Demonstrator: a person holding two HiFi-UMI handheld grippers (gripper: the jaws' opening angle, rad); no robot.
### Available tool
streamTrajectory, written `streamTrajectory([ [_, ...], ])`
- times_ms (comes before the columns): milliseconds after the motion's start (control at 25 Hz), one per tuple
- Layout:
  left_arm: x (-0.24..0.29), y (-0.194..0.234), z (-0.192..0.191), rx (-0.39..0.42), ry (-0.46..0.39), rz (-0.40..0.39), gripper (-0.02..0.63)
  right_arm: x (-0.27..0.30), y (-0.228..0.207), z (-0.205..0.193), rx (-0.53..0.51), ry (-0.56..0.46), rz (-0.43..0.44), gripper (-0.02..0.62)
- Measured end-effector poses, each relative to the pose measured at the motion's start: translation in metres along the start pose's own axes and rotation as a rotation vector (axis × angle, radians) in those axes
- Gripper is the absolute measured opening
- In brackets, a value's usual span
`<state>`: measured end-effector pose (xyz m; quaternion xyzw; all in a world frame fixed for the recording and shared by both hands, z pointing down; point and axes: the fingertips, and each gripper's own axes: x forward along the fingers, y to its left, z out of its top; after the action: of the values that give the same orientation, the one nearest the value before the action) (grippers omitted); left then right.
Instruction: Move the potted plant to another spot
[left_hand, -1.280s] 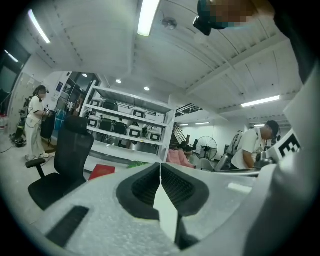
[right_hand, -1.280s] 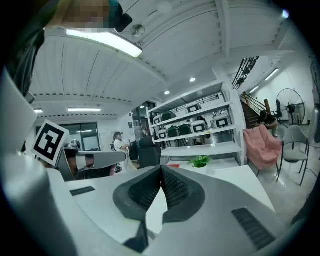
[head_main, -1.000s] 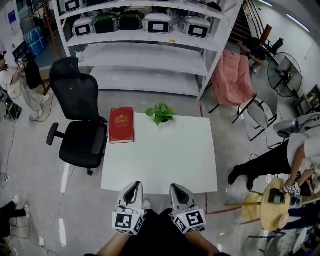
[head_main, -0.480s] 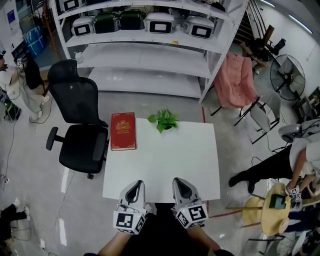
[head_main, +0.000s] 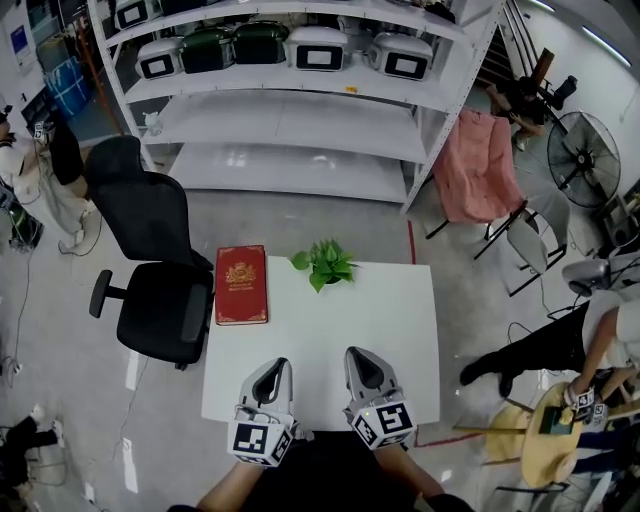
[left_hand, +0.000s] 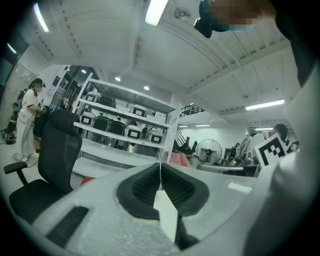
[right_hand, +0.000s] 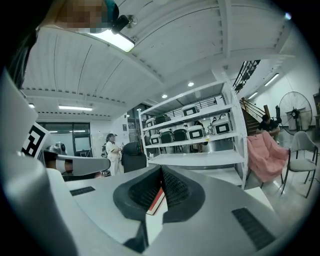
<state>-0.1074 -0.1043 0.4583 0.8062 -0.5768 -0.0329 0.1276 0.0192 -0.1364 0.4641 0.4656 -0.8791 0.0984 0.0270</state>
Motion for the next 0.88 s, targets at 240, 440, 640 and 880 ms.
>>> streamTrajectory([
  [240, 0.043, 0.004, 0.001, -0.012, 0.021, 0.003, 0.023, 0.040, -0.032, 0.001, -0.038, 0.042, 0.007, 0.011],
  [440, 0.075, 0.006, -0.004, -0.018, 0.046, 0.002, 0.023, 0.075, -0.062, -0.012, -0.081, 0.126, 0.026, 0.011],
  [640, 0.097, 0.012, -0.012, -0.022, 0.067, 0.002, 0.023, 0.109, -0.082, -0.035, -0.149, 0.225, 0.053, 0.012],
  [880, 0.117, 0.024, -0.018, -0.033, 0.089, 0.015, 0.023, 0.149, -0.095, -0.064, -0.311, 0.354, 0.102, 0.012],
])
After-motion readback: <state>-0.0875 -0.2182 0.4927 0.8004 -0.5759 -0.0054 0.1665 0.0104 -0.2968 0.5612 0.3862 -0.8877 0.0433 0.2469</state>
